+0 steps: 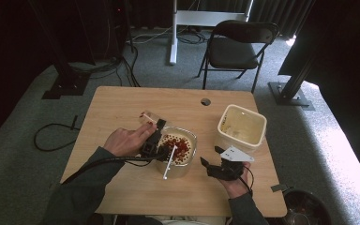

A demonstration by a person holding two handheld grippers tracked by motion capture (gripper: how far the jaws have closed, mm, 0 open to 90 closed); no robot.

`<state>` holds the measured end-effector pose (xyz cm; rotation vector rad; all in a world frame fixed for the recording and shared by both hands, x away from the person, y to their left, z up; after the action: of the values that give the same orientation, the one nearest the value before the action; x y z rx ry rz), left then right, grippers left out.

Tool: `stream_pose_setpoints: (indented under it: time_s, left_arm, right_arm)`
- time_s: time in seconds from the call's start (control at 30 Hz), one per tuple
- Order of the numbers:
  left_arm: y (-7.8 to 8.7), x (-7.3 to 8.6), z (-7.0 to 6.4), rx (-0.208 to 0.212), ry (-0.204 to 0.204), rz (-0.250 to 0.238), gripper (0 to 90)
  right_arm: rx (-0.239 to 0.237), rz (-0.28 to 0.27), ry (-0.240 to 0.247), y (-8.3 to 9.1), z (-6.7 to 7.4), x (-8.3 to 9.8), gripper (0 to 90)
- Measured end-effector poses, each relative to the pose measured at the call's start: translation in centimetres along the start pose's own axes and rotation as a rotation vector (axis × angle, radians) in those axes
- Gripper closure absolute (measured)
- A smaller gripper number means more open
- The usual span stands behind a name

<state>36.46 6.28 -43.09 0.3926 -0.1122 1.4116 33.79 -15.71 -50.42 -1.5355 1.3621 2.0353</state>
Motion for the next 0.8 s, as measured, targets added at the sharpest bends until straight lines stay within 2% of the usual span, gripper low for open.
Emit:
stream_pose_setpoints:
  time_s: [0.17,0.27,0.43,0.53,0.6,0.63,0.7,0.8]
  left_arm:
    - [0.2,-0.2,-0.1,-0.066,-0.119,0.023,34.6]
    - [0.1,-0.2,-0.2,-0.075,-0.132,0.028,34.6]
    - [0.1,-0.3,-0.2,-0.068,-0.110,0.018,34.5]
    - [0.0,-0.4,0.4,0.012,0.058,-0.041,34.5]
    - [0.1,-0.4,1.2,0.085,0.206,-0.095,34.5]
    - [0.2,-0.5,1.7,0.135,0.318,-0.136,34.5]
    - [0.3,-0.6,2.4,0.222,0.487,-0.194,34.5]
    - [0.5,-0.7,3.7,0.349,0.717,-0.288,34.5]
  right_arm:
    - [-0.001,-0.002,0.001,0.0,0.0,0.1,25.8]
    - [0.000,-0.003,-0.001,0.0,0.0,0.1,25.8]
    - [0.002,-0.005,0.001,0.1,-0.1,0.0,25.8]
    - [0.003,-0.007,0.007,0.1,0.0,-0.2,25.8]
    - [0.003,-0.013,0.011,0.2,0.1,-0.4,25.8]
    - [0.002,-0.015,0.013,0.3,0.1,-0.5,25.7]
    - [-0.004,-0.026,0.026,0.3,0.3,-0.9,25.7]
    - [-0.016,-0.039,0.048,0.4,0.9,-1.8,25.7]
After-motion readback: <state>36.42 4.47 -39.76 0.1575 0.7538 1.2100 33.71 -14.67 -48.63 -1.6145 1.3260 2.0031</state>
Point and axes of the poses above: each handheld gripper's, and its own axes: y roughly backward along the jaws, x roughly out of its underside, z roughly to its left, the point moved 6 cm from there along -y, roughly forward along the jaws, and after that the axes turned 6 degrees about z, right-handed, at the moved point
